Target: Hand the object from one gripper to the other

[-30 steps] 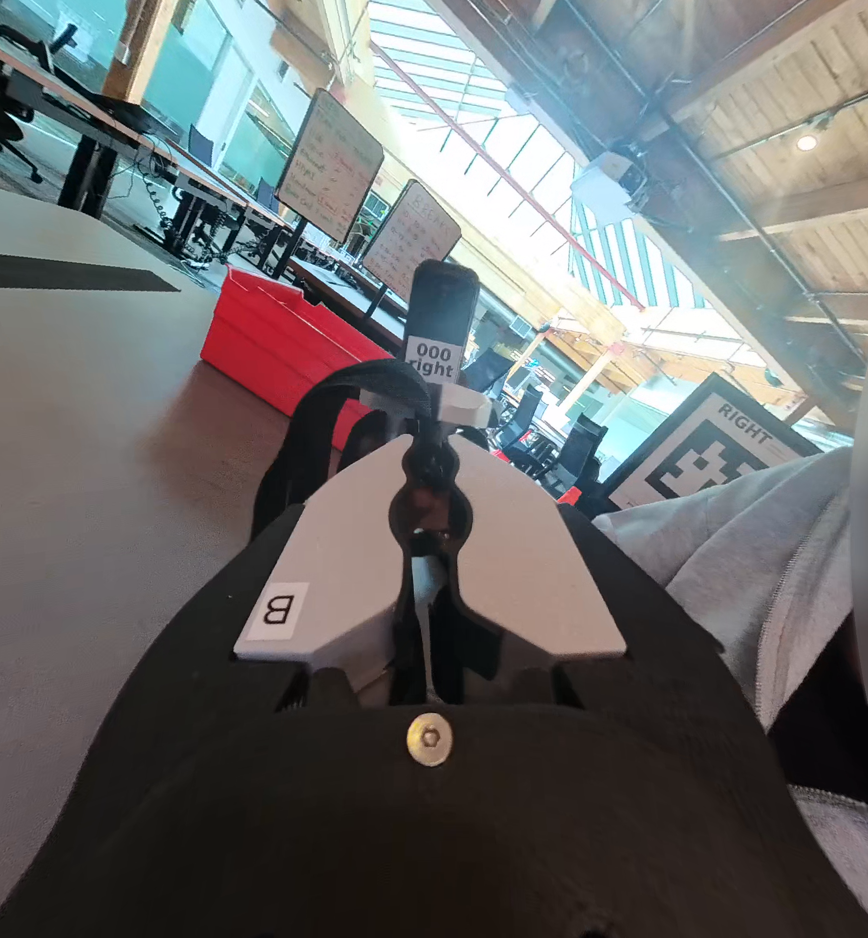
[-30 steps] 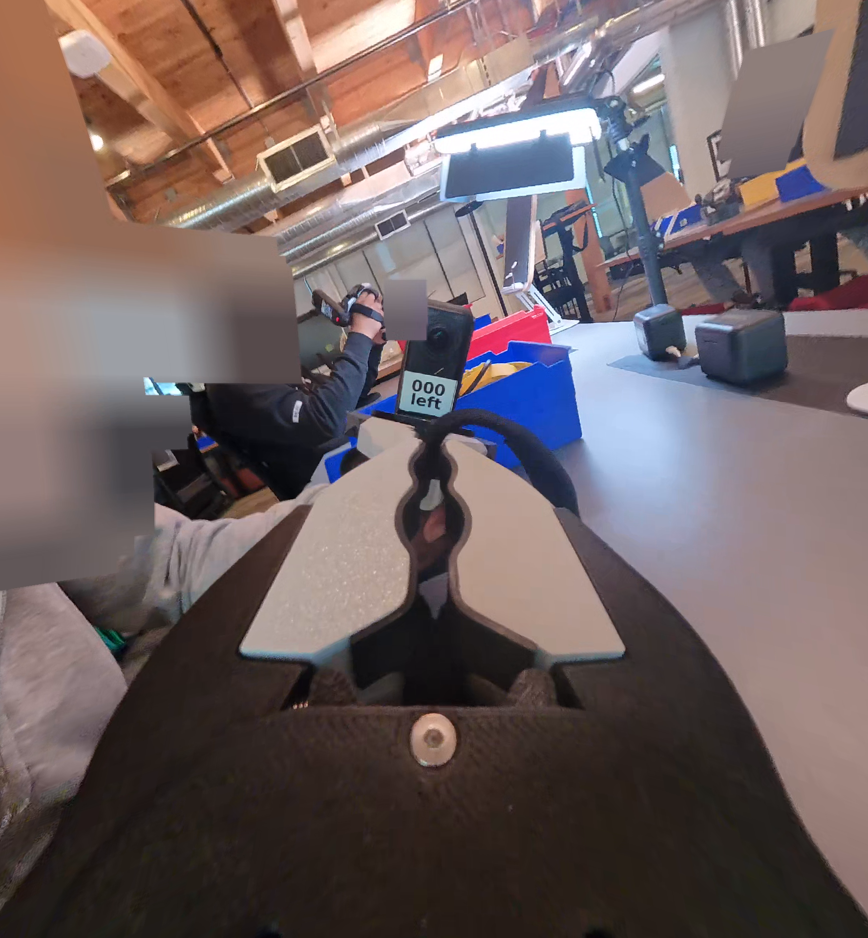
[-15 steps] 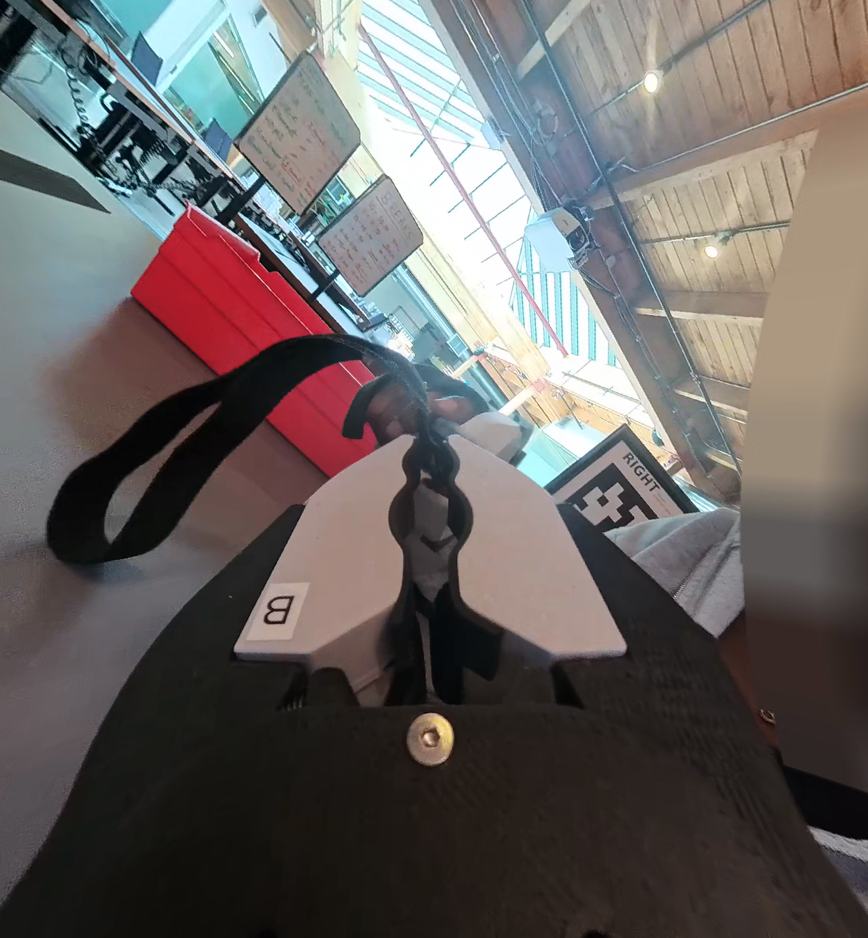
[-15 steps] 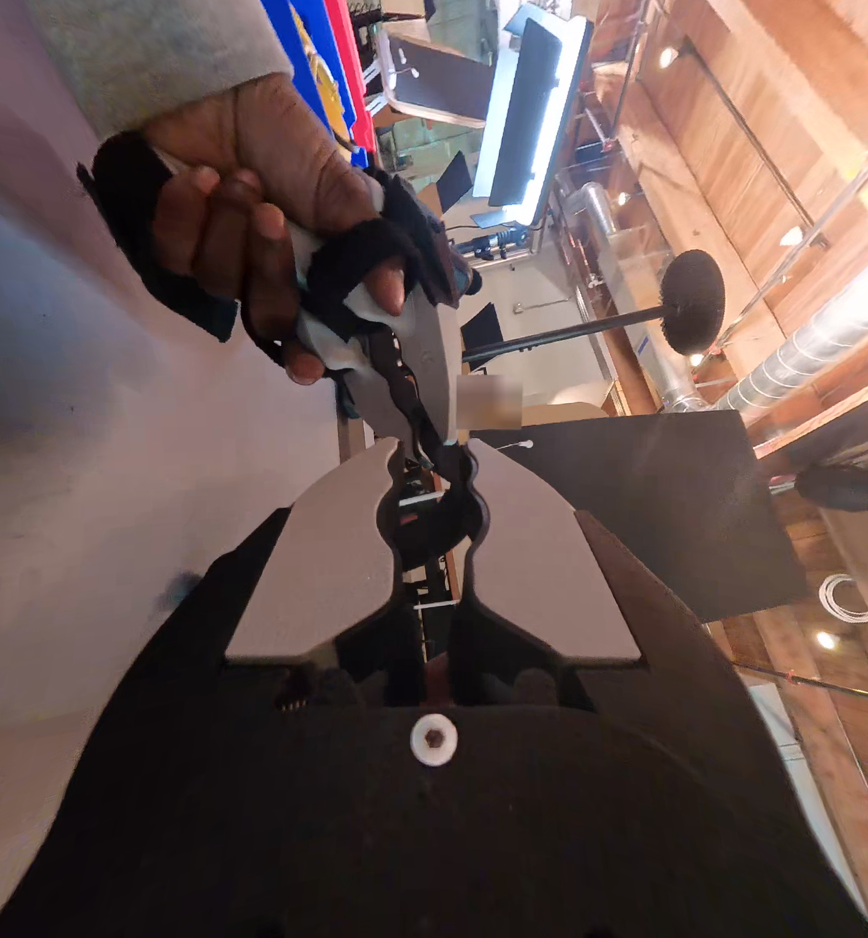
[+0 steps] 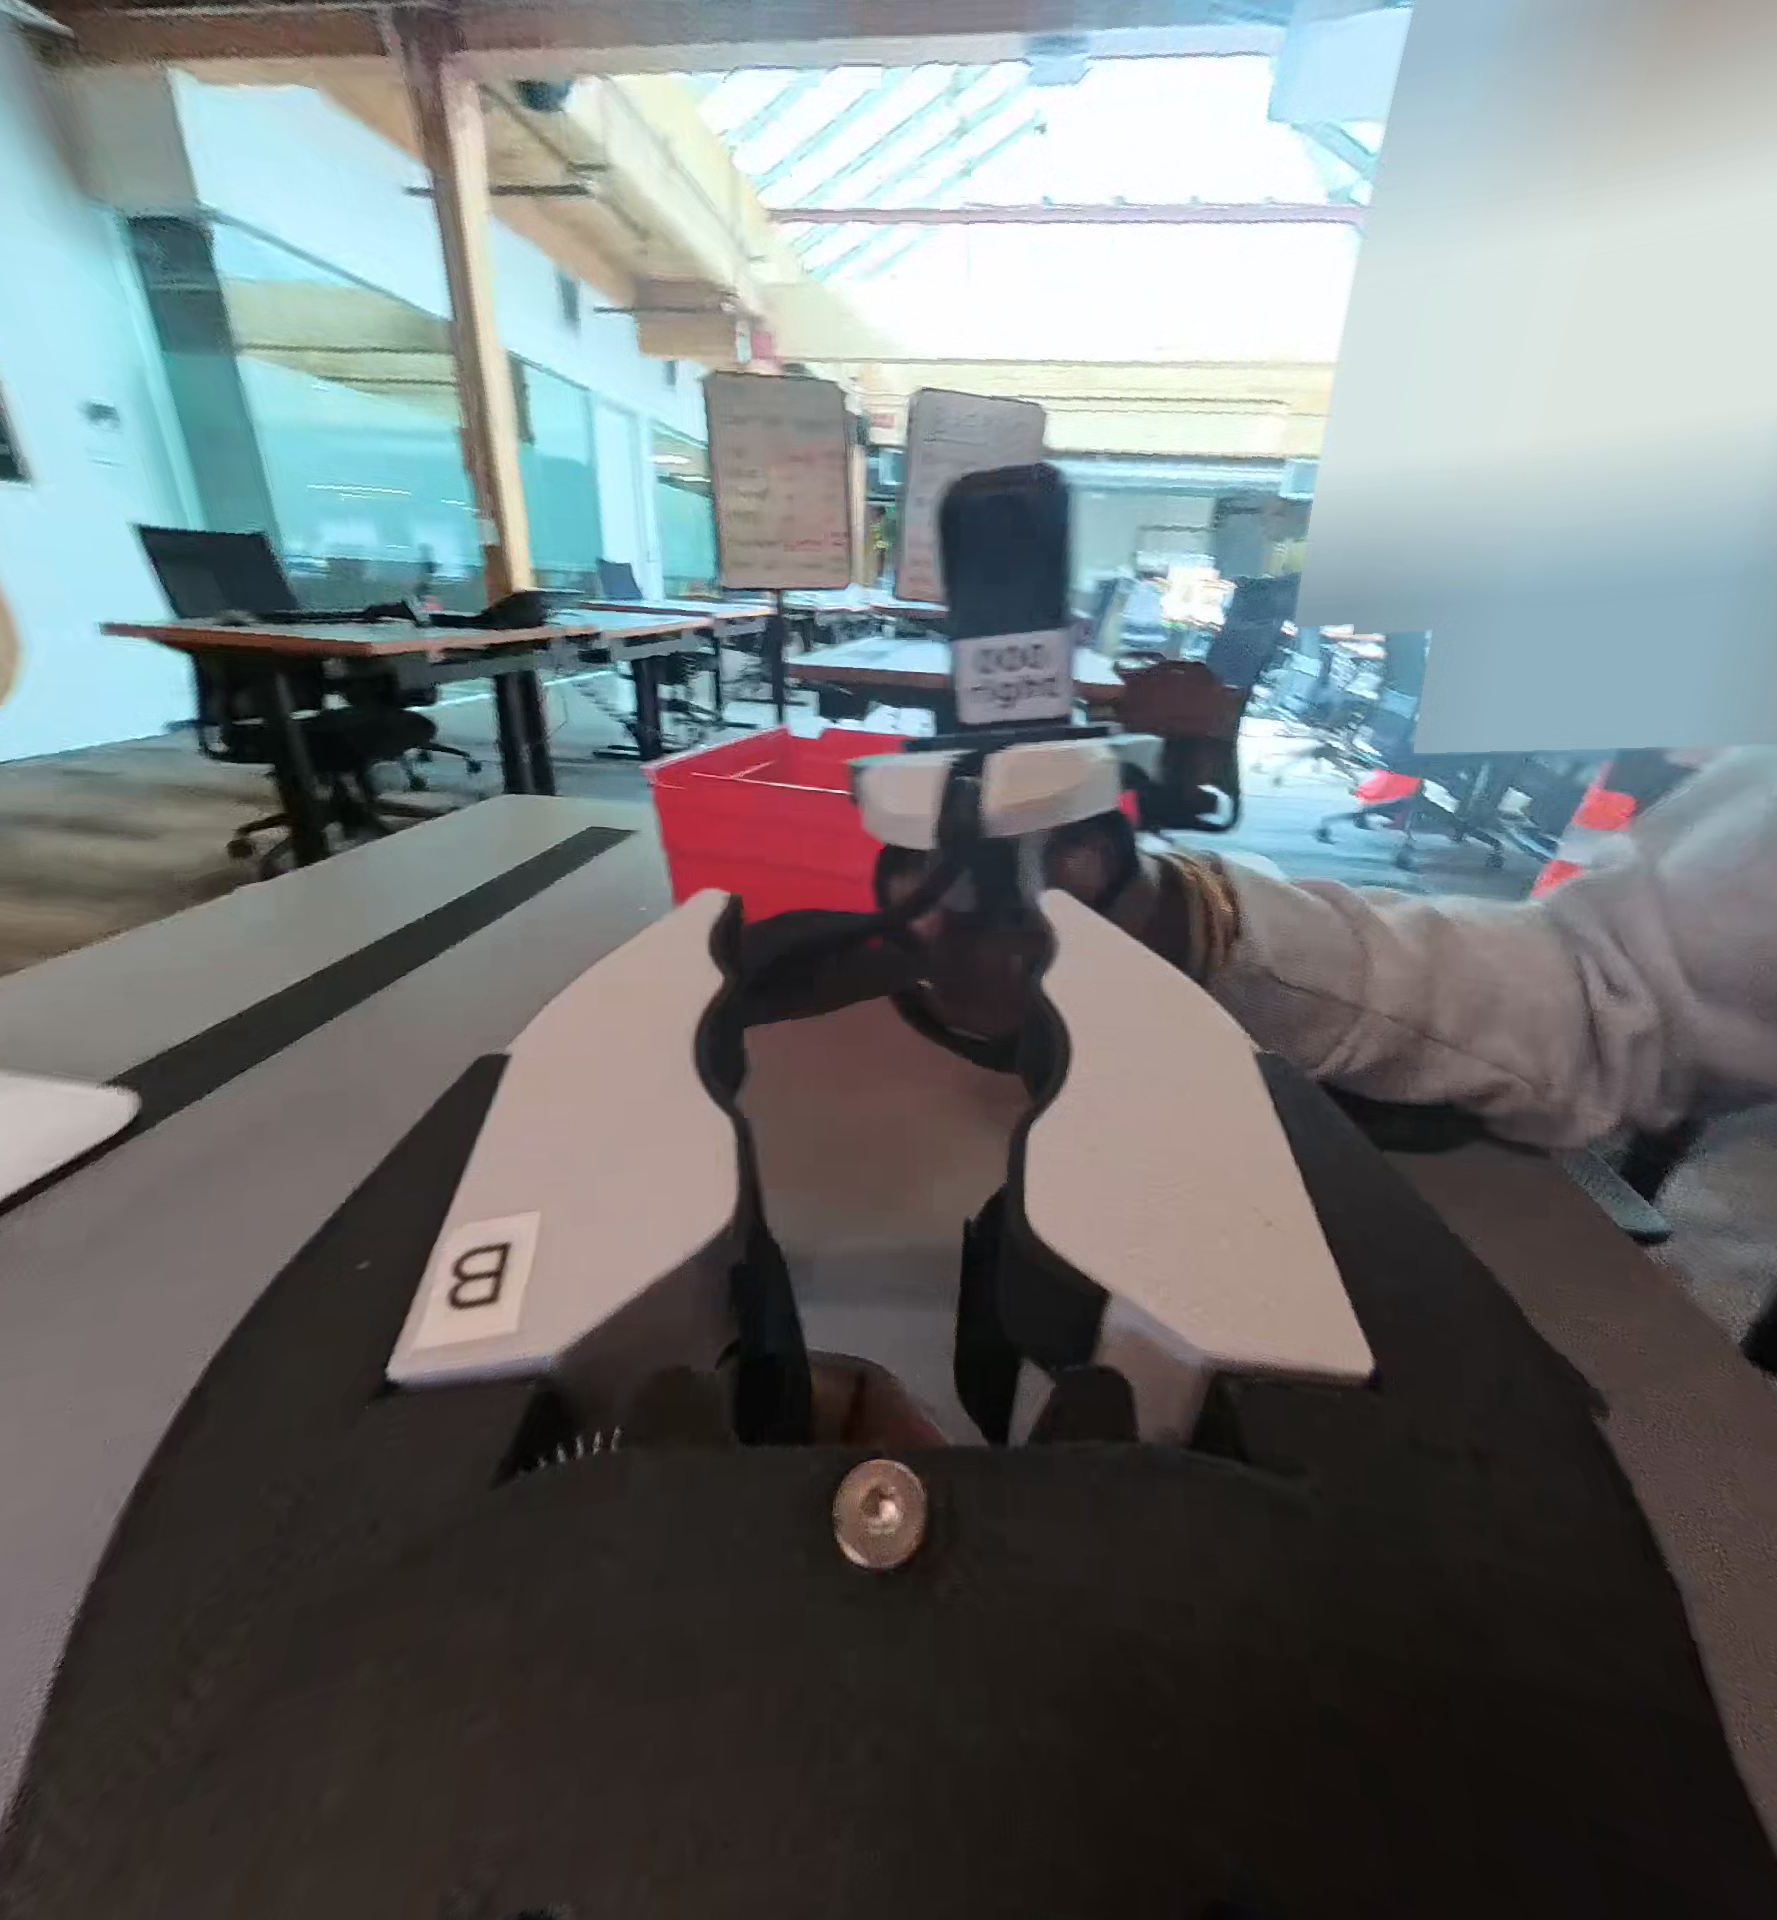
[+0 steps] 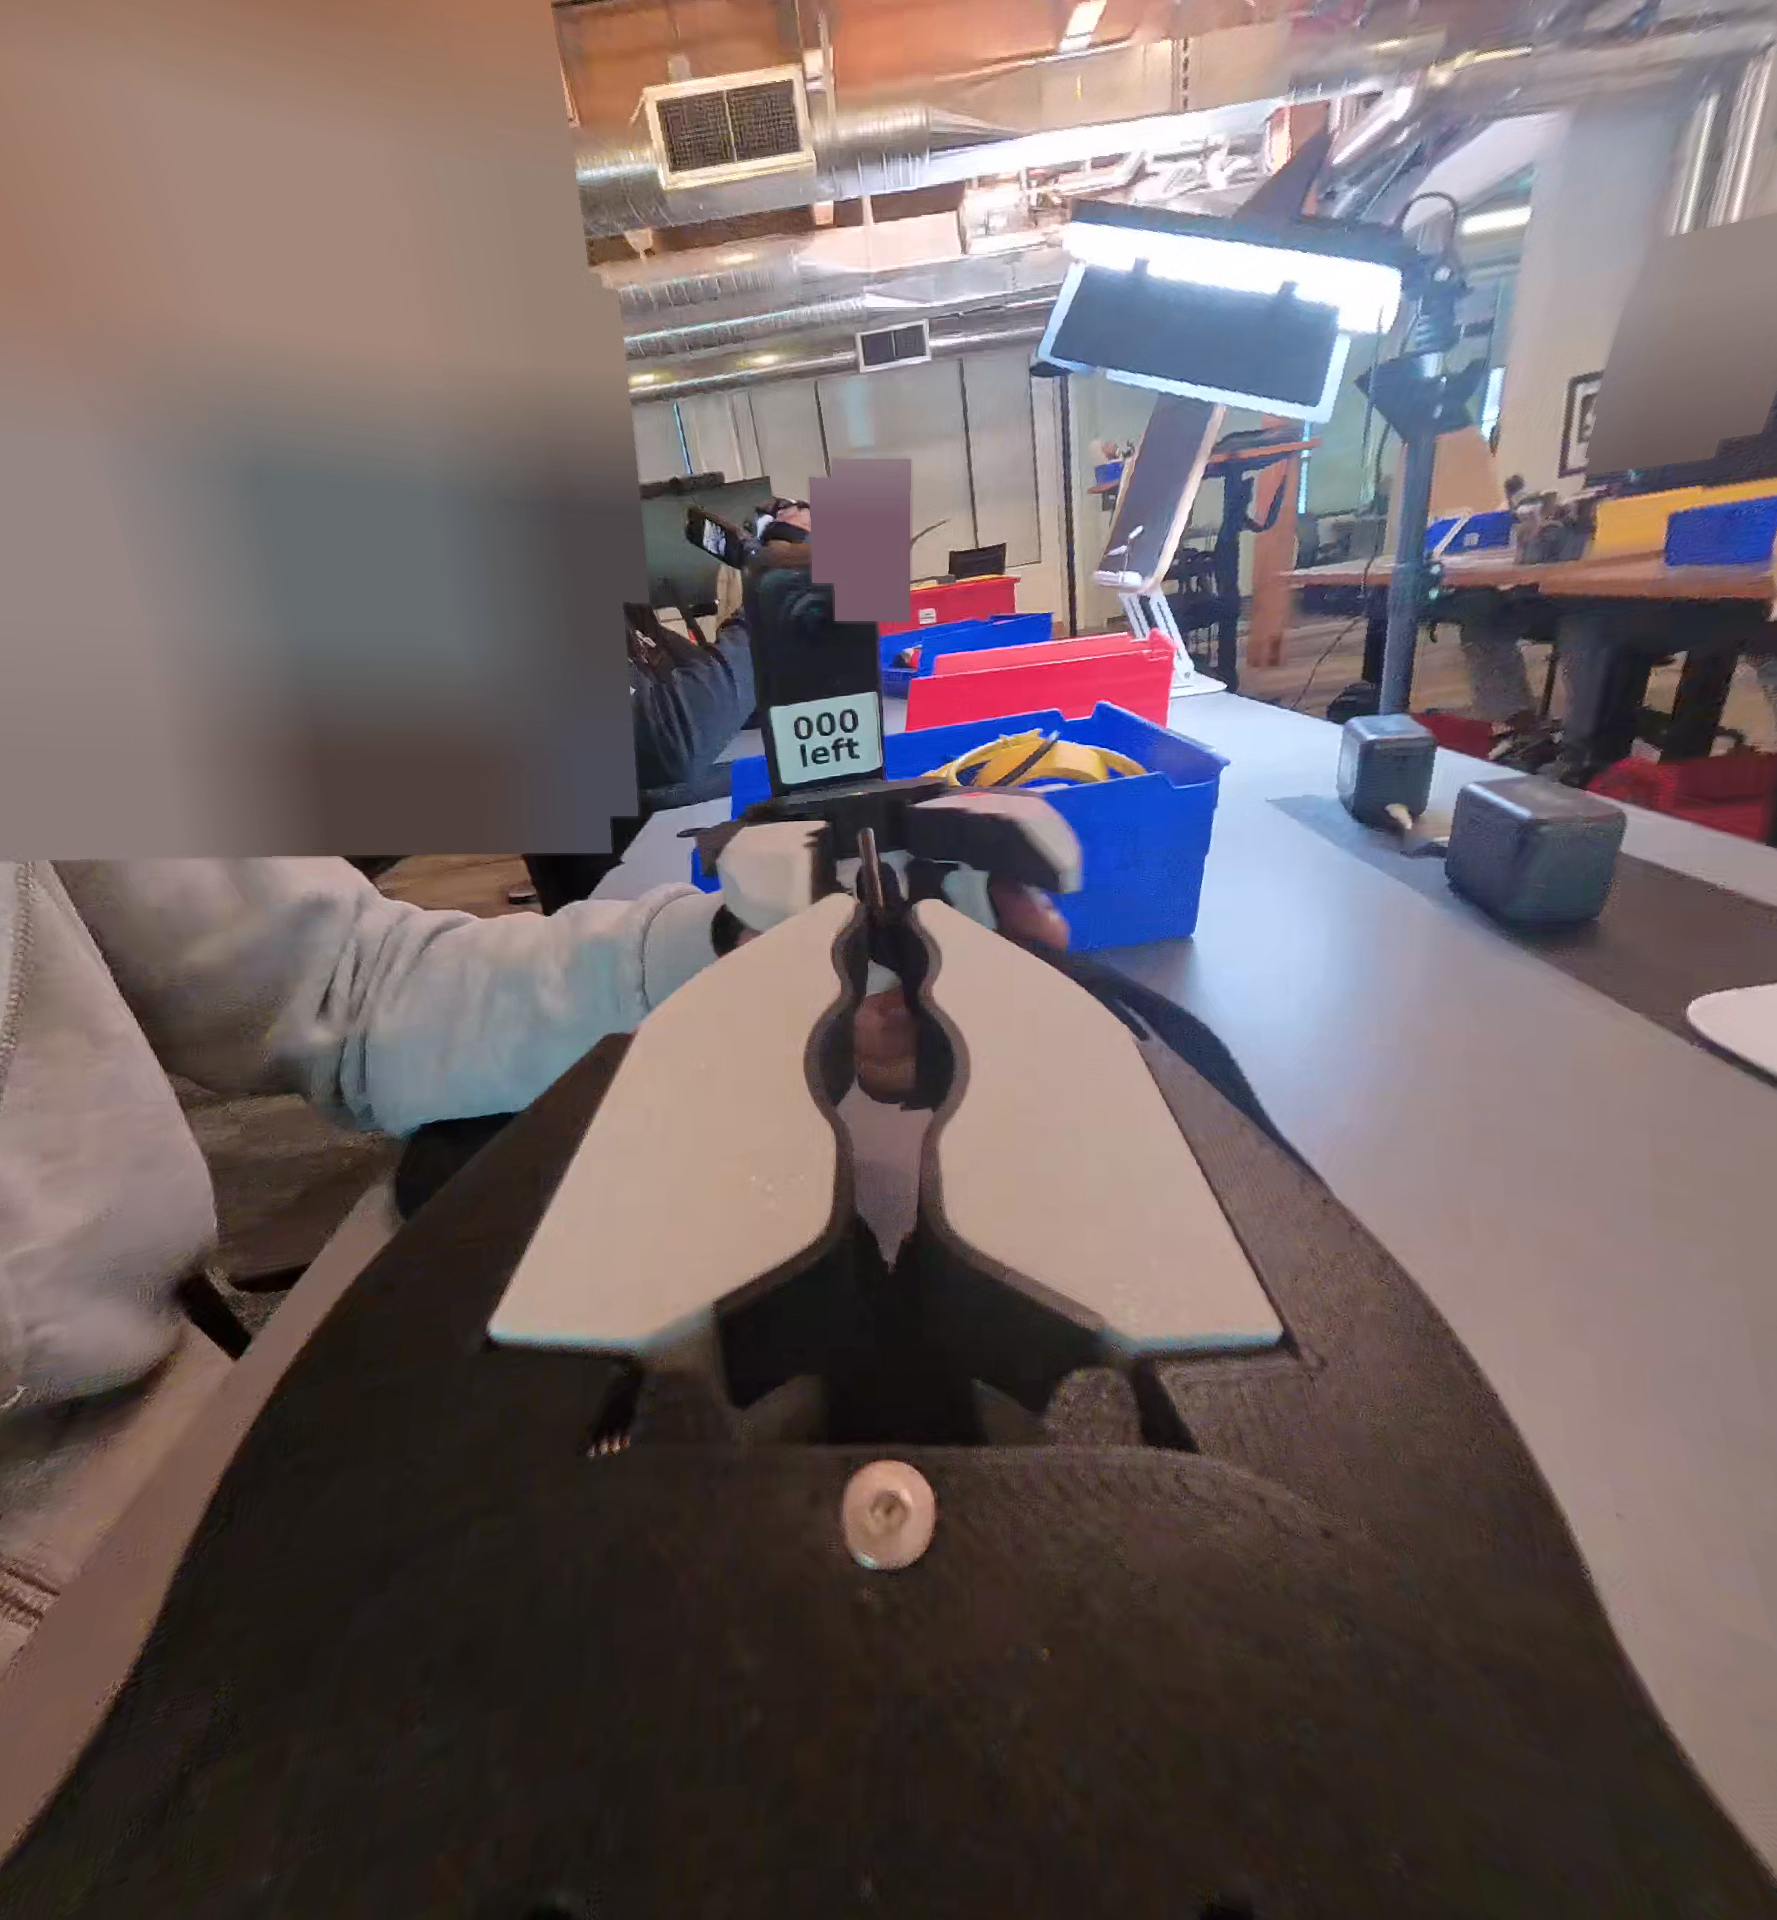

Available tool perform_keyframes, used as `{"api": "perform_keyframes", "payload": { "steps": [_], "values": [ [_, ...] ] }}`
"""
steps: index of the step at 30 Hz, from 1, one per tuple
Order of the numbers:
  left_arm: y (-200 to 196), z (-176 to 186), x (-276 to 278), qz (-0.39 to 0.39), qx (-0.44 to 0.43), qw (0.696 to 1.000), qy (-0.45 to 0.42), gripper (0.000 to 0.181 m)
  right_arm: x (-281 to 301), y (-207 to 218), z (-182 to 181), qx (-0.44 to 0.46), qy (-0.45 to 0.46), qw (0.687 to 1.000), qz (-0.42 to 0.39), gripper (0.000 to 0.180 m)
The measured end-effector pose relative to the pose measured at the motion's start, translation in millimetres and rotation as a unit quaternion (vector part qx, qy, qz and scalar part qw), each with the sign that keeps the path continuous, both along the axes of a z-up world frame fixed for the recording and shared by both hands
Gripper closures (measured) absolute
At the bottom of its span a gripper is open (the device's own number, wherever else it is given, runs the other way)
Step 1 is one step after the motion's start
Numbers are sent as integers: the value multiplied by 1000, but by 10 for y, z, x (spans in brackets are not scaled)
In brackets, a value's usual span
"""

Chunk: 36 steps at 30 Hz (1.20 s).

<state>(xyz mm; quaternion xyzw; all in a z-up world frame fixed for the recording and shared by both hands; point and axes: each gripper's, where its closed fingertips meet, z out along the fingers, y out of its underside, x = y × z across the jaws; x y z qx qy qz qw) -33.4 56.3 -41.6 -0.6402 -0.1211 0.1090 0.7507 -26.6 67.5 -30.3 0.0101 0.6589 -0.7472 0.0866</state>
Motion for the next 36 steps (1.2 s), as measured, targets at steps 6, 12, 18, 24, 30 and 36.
{"api": "perform_keyframes", "payload": {
  "steps": [6, 12, 18, 24, 30, 36],
  "values": [
    [81, -57, 48, -10, -28, 999, 18, 161, 89, -48, -36, 18, -6, 1000, 21, 174],
    [137, 23, 191, -67, -8, 998, -16, 178, 96, -20, 60, -28, -20, 999, 34, 169],
    [38, 247, 263, -148, 101, 977, -116, 178, 133, -60, -1, -7, 30, 999, 20, 146],
    [66, 257, 272, -166, 121, 968, -141, 176, 199, -145, -62, 3, 29, 999, 32, 177],
    [52, 159, 239, -157, 90, 972, -147, 138, 128, -59, 127, -50, -43, 997, 38, 177],
    [156, 17, 315, -163, 34, 978, -128, 142, 41, -105, 134, -53, -72, 996, 1, 176]
  ]
}}
